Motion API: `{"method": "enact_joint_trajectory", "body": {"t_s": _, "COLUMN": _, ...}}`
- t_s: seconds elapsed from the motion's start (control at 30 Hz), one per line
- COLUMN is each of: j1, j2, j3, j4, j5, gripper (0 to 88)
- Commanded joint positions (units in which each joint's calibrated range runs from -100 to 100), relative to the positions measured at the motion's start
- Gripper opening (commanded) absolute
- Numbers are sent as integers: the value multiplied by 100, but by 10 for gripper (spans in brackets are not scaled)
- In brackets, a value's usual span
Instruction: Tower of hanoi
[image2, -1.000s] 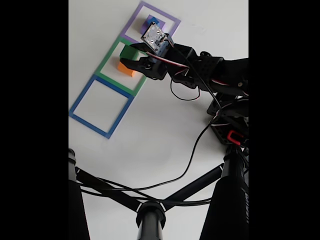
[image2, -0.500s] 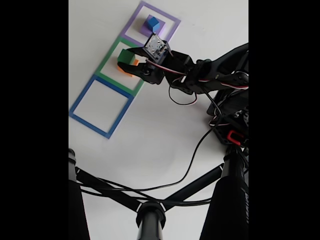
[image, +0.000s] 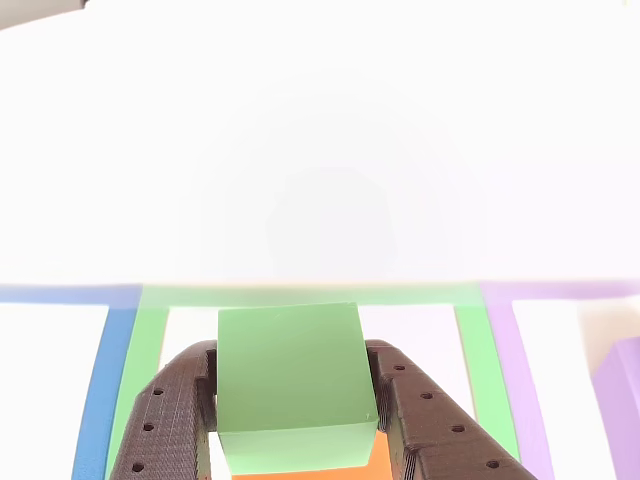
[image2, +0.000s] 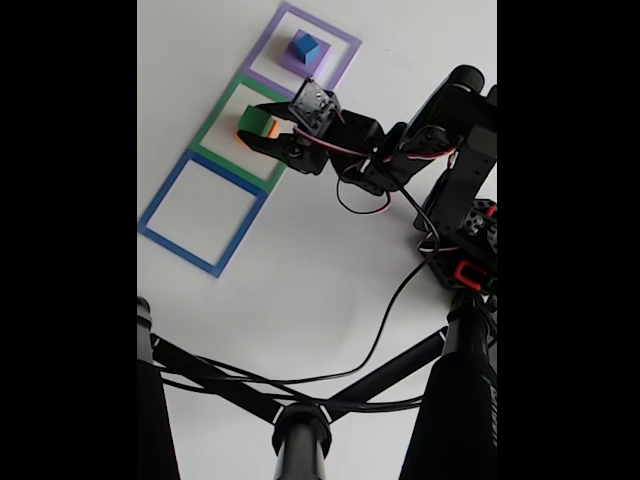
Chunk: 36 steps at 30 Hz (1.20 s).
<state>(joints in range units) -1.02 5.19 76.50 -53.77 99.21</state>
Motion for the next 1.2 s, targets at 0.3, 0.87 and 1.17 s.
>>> {"method": "enact_joint_trajectory", "body": {"t_s": 0.3, "j1": 74, "j2": 308, "j3": -350, "j4": -339, "j5": 79, "gripper": 78}}
{"method": "enact_joint_trajectory", "body": {"t_s": 0.87, "j1": 16, "j2": 462, "j3": -305, "j4": -412, "j5": 79, "gripper": 78}}
{"method": "enact_joint_trajectory", "body": {"t_s": 1.17, "j1": 45, "j2": 728, "j3": -386, "j4": -623, "j5": 79, "gripper": 125}}
